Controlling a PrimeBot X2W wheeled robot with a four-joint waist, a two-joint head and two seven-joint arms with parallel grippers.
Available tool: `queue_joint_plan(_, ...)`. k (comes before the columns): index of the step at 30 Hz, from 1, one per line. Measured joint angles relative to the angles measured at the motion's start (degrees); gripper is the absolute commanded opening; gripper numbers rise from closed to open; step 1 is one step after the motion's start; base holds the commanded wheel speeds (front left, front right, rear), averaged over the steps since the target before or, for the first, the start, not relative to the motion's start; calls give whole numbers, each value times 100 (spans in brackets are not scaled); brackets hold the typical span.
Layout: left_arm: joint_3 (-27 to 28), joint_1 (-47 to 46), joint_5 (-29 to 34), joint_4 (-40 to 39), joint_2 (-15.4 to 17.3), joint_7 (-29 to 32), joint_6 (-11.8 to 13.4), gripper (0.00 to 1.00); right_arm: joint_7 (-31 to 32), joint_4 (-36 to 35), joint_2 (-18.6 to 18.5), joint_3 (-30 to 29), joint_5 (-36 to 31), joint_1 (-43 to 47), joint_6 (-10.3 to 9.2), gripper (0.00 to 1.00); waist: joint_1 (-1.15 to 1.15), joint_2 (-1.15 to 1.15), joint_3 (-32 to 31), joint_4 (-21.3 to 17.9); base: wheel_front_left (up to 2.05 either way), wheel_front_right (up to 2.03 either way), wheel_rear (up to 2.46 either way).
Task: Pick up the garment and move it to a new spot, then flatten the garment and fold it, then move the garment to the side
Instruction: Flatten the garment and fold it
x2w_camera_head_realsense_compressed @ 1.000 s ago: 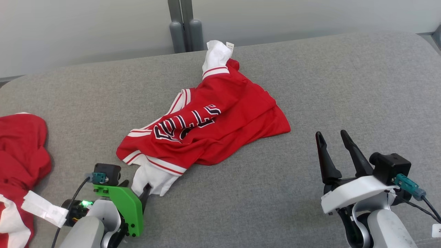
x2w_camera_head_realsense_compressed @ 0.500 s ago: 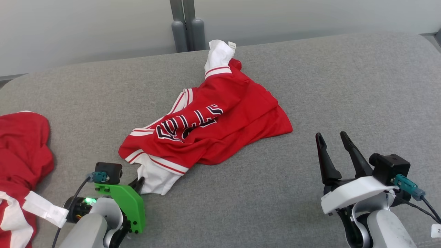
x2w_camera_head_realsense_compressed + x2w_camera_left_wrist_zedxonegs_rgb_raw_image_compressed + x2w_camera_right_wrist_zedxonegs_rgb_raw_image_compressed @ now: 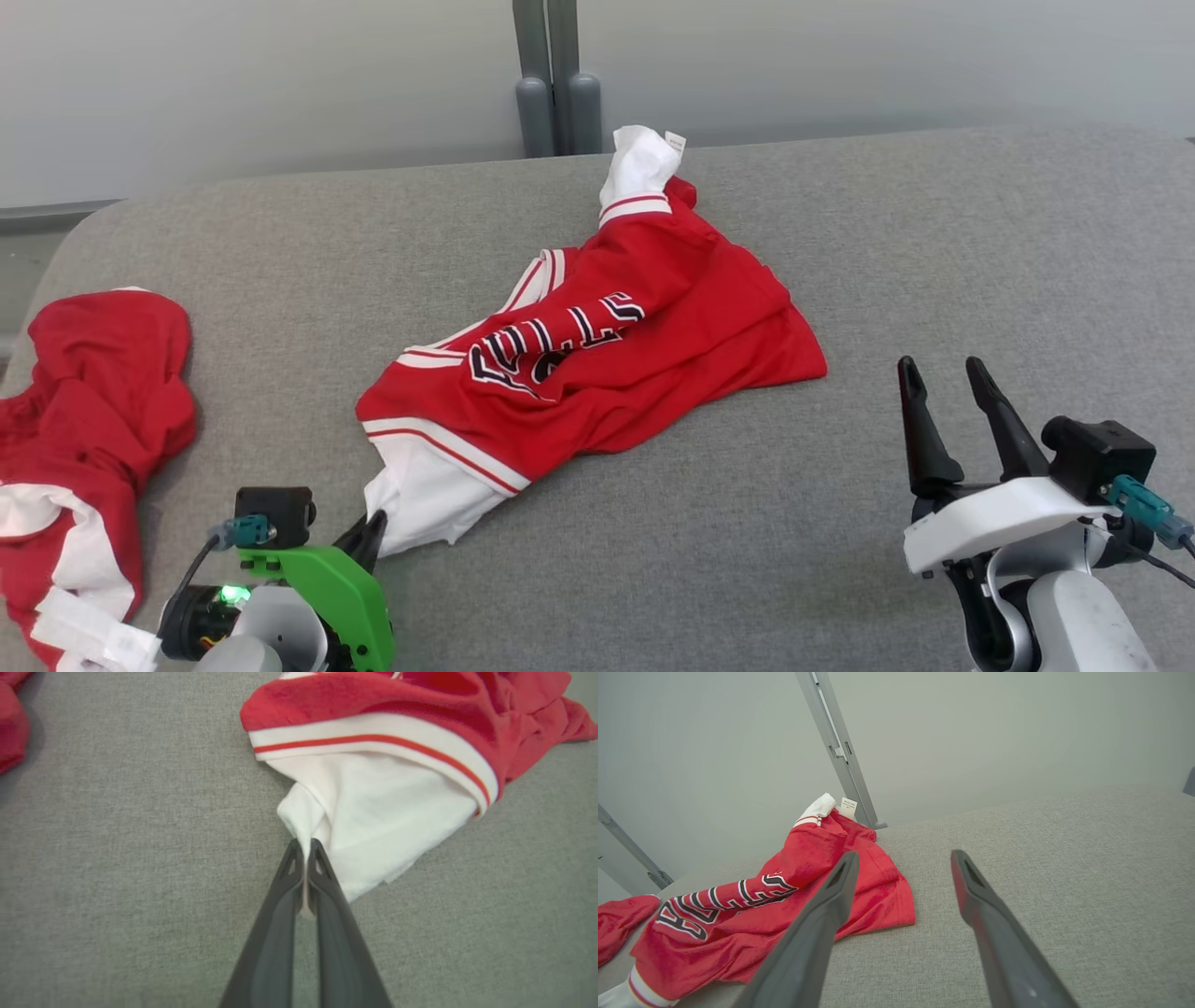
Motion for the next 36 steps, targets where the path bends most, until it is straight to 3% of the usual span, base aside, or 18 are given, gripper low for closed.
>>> queue_joint_plan(8,3,754,-135,-1280,290,594,502,0,25,-25,0,-180,-14,63,0,100,0,0,-28,209,0,0,0)
queue_joint_plan(15,-151,1230,-179,-1922,450,1029,698,0,51,-26,0,-261,-3,64,0,100,0,0,-47,245,0,0,0)
queue_joint_plan(16,-175,1267,-193,-1967,443,1054,711,64,51,-27,0,-267,-3,66,0,100,0,0,-48,246,0,0,0)
queue_joint_plan(17,-191,1306,-193,-2015,437,1077,730,100,53,-27,0,-270,-3,68,0,100,0,0,-51,246,0,0,0)
queue_joint_plan(24,-25,1355,-181,-2241,537,1011,927,100,77,-23,0,-283,-3,74,0,100,0,0,-88,225,0,0,0)
queue_joint_plan(29,212,1273,-19,-2393,673,602,1069,100,92,-25,0,-292,-3,75,0,100,0,0,-98,198,0,0,0)
queue_joint_plan(32,360,1135,88,-2414,598,35,1062,100,90,-24,0,-280,11,74,0,100,0,0,-87,182,0,0,0)
queue_joint_plan(36,566,942,302,-2183,391,-1206,967,100,57,-23,0,-225,13,69,0,100,0,0,-35,143,0,0,0)
